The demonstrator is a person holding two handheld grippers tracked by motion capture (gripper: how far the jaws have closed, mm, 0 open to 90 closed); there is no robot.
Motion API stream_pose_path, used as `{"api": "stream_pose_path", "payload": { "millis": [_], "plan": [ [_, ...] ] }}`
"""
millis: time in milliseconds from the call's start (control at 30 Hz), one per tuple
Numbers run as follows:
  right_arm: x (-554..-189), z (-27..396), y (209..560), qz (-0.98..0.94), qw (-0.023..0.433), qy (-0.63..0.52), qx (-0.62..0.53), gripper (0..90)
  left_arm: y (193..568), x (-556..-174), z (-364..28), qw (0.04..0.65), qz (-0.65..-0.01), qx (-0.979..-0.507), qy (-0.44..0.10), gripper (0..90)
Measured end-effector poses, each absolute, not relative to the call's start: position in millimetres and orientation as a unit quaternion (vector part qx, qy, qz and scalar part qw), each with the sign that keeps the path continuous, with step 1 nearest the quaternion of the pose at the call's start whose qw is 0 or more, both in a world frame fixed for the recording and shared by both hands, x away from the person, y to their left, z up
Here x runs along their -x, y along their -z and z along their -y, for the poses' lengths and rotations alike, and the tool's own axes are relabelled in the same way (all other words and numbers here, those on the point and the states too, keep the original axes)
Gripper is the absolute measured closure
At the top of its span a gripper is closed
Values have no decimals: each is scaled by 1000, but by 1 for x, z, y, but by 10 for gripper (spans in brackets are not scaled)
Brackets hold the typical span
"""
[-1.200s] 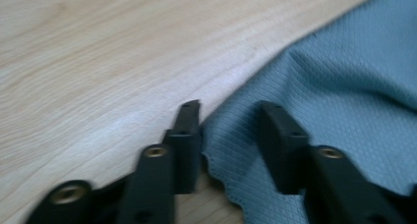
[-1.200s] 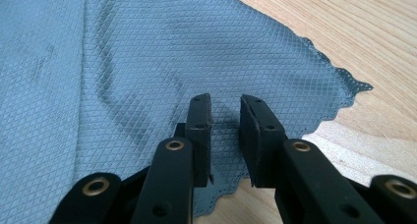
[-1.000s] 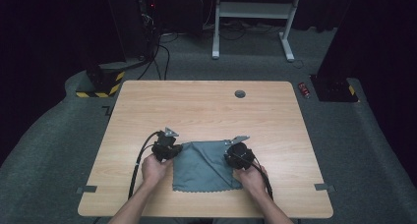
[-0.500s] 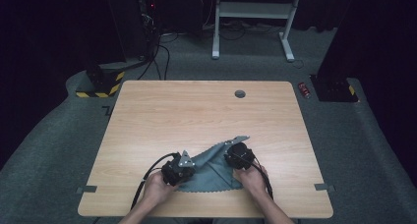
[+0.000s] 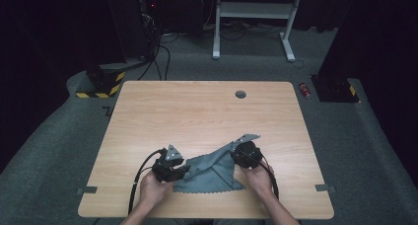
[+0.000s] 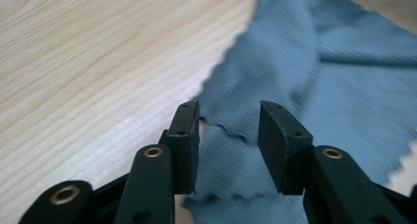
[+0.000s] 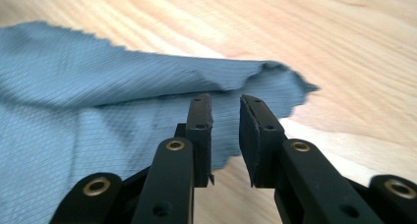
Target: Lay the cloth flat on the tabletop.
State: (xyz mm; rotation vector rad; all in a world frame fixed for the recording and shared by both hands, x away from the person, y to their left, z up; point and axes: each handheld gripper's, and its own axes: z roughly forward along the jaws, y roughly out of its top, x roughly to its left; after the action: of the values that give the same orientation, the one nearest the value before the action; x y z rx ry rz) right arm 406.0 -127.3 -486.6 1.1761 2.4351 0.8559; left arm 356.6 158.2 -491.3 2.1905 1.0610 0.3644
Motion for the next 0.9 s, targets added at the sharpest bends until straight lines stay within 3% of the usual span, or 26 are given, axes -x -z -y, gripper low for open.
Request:
{"api": "stream_pose_path", "payload": {
  "millis": [167, 433, 767, 900],
  "plan": [
    [-413, 132, 489, -844, 151, -291, -425, 734, 497, -379, -149, 320, -434, -832, -130, 592],
    [-412, 126, 499, -851, 148, -277, -422, 711, 503, -388, -135, 282, -422, -851, -132, 650],
    [-412, 126, 503, -859, 137, -268, -415, 769, 502, -392, -136, 289, -416, -855, -110, 865],
    [-411, 124, 503, -860, 137, -268, -411, 807, 501, -392, -138, 290, -415, -855, -110, 892]
  ]
}}
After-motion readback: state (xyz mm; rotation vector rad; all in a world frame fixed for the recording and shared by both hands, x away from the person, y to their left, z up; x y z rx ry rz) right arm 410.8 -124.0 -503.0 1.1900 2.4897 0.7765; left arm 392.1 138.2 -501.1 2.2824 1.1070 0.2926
